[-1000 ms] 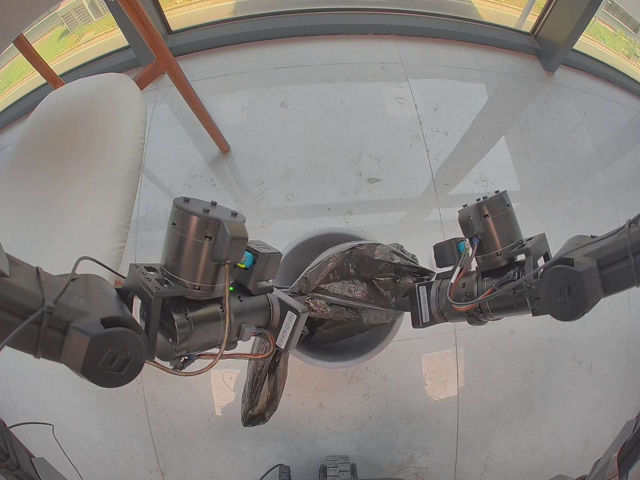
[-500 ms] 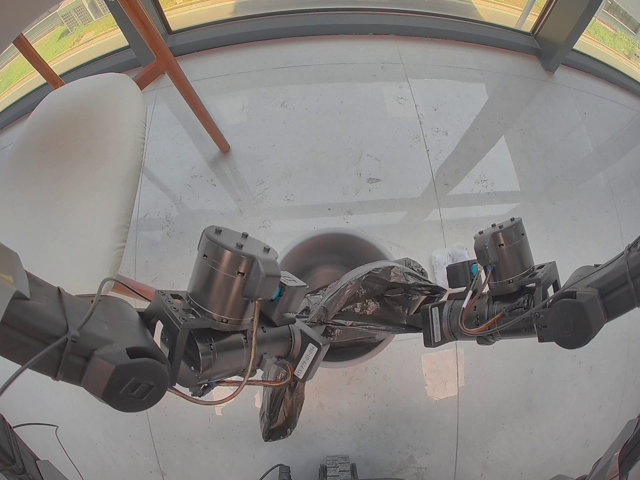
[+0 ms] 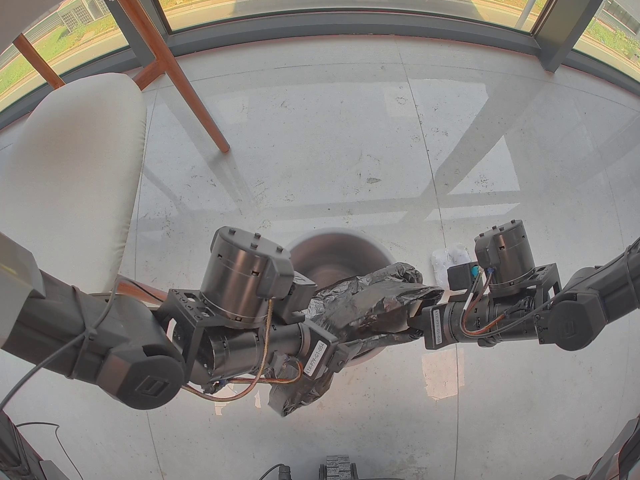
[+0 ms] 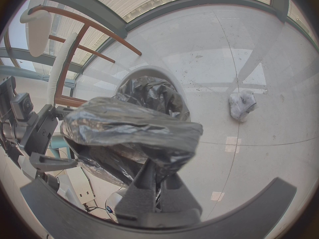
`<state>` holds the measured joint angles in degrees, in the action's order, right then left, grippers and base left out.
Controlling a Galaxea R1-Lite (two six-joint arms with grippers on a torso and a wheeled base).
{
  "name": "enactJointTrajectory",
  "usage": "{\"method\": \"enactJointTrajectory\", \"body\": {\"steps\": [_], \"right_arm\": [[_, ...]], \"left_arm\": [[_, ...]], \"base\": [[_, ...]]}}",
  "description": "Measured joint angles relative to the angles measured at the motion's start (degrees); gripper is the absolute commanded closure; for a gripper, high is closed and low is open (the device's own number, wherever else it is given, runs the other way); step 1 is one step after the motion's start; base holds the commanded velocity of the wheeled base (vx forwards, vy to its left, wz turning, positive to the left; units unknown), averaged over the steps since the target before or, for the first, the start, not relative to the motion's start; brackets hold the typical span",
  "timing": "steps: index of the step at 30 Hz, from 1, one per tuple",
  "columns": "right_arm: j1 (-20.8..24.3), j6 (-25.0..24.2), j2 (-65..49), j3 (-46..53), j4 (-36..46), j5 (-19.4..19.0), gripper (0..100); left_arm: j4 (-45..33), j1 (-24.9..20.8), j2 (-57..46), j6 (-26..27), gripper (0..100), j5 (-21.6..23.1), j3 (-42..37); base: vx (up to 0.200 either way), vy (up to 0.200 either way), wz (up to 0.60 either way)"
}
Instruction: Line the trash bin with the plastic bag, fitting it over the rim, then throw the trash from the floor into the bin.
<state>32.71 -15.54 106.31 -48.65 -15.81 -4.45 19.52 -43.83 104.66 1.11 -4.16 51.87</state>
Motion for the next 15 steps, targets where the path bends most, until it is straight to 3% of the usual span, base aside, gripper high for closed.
{"method": "enactJointTrajectory", "body": {"steps": [15], "right_arm": [[-0.02,-0.05,-0.09,-0.11,0.0,0.22,100]], "left_arm": [[-0.28,-0.09,3.32,-1.44,0,-1.61,4.33]], "base": [[0.0,0.0,0.0]]}}
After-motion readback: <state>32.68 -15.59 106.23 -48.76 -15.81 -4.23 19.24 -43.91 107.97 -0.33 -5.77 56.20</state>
